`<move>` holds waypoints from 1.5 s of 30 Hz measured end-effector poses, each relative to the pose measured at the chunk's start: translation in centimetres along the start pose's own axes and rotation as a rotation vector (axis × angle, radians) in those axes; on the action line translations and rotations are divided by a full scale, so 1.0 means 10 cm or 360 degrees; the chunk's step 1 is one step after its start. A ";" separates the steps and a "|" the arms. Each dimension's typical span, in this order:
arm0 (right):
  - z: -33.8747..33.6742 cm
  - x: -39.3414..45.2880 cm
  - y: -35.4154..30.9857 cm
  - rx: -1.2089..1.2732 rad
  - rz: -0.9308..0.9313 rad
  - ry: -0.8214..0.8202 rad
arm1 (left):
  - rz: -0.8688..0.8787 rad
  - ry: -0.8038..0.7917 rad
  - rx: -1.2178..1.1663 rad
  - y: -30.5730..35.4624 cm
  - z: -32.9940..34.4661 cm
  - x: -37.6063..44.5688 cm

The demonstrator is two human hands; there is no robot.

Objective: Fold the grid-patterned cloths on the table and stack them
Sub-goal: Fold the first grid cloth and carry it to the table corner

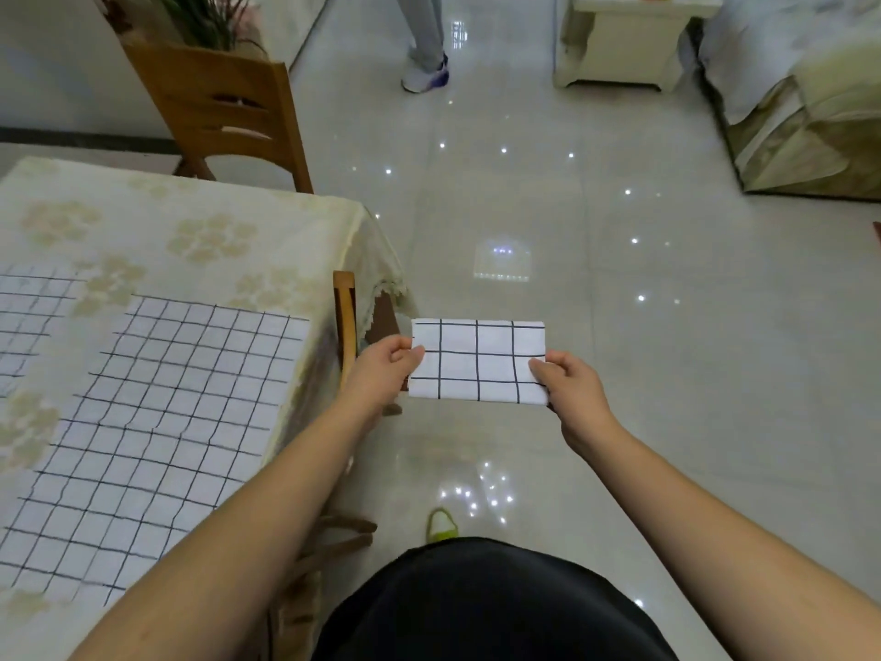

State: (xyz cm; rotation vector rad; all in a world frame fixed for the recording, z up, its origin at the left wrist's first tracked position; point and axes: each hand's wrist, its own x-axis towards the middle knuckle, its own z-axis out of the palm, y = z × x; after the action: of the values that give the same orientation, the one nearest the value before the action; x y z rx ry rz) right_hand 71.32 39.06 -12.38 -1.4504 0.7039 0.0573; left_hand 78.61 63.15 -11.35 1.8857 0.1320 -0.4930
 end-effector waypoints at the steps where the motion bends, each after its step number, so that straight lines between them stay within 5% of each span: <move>1: 0.04 0.07 -0.06 0.0001 -0.0005 0.0005 | 0.0014 0.0004 -0.0014 0.04 -0.02 0.08; 16: 0.14 1.56 -0.64 -0.0047 0.0019 -0.0121 | -0.0069 0.0040 -0.0076 0.48 0.12 1.40; 28: 0.02 3.03 -1.39 -0.0295 0.0015 -0.0344 | -0.0205 0.0343 -0.0178 1.07 0.48 2.43; 45: 1.54 4.56 -2.32 -0.0449 0.0018 -0.0589 | -0.0280 0.0680 -0.0262 1.29 -0.53 4.09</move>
State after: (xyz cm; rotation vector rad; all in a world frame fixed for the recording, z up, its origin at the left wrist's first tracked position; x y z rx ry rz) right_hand 124.29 32.54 -13.95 -1.6461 0.4099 0.4378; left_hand 121.29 57.39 -14.83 1.8005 0.6068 -0.1823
